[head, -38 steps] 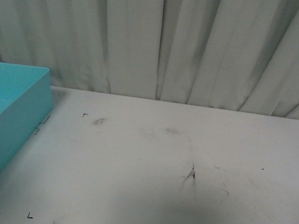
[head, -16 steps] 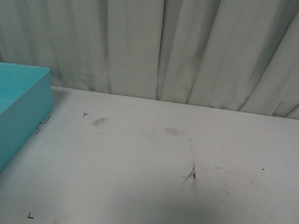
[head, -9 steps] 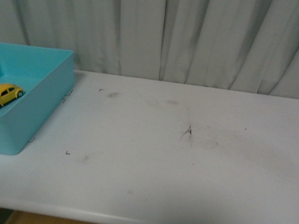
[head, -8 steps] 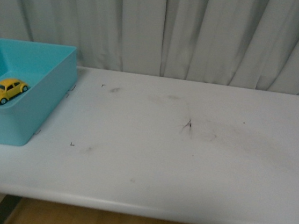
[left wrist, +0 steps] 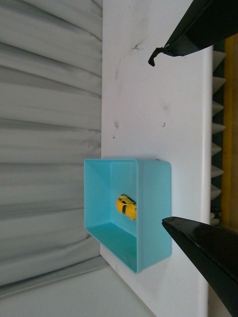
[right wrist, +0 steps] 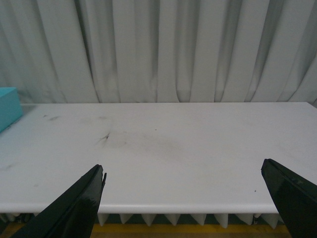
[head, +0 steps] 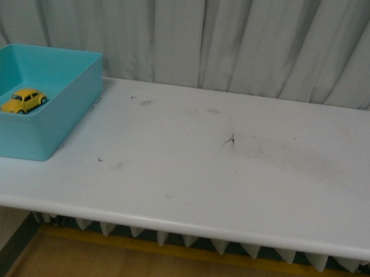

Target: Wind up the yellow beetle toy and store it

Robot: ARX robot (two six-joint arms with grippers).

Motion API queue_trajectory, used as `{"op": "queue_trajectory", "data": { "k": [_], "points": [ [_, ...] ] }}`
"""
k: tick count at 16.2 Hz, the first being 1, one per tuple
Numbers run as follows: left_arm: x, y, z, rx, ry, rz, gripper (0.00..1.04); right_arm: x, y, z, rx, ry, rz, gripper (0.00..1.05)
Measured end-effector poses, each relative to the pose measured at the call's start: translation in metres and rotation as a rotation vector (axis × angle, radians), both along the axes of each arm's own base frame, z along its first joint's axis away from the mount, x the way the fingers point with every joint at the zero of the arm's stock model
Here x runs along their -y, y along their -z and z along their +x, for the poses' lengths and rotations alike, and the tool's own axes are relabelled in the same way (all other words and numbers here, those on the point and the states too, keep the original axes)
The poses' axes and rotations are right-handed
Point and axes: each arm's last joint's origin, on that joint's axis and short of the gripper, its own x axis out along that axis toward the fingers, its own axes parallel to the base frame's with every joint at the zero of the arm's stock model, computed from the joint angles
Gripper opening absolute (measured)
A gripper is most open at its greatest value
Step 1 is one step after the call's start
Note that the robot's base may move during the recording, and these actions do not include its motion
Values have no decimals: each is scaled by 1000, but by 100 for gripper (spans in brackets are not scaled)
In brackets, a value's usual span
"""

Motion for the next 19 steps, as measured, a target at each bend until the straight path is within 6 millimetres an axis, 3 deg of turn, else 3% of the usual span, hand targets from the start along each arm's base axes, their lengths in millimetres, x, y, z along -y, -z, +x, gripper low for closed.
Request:
{"op": "queue_trajectory", "data": {
  "k": [19],
  "points": [
    [0, 0, 0, 2, 2, 0, 98, 0, 0, 0, 0, 0, 0, 98]
  ]
}}
